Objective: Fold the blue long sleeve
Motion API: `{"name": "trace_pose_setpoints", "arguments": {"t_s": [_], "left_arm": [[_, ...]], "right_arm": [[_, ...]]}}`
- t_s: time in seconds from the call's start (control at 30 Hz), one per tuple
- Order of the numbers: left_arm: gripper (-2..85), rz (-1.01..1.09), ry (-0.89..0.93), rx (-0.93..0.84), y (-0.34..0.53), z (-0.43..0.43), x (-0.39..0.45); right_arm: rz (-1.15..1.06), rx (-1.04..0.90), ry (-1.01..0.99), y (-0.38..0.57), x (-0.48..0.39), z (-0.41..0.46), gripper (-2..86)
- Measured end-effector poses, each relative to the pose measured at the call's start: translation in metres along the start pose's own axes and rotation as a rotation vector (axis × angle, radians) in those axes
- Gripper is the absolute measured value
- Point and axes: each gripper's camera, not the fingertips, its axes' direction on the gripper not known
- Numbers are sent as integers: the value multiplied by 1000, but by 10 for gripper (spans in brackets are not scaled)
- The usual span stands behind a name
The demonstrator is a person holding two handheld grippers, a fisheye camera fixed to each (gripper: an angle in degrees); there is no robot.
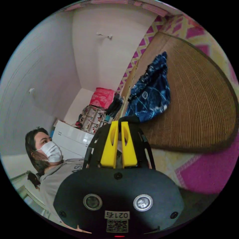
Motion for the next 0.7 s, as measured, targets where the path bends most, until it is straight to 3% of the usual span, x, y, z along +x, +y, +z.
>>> {"name": "trace_pose_setpoints", "arguments": {"t_s": [0.2, 0.4, 0.5, 0.7], "left_arm": [[-10, 156, -170, -29, -168, 20, 34], [-9, 76, -301, -61, -340, 90, -17], [-9, -3, -333, -90, -393, 131, -63], [8, -174, -309, -60, -411, 186, -151]], "right_arm": [[-112, 4, 51, -170, -4, 31, 3], [12, 42, 151, -333, 73, 86, 6], [72, 84, 204, -381, 115, 113, 9], [182, 139, 313, -405, 191, 158, 53]]}}
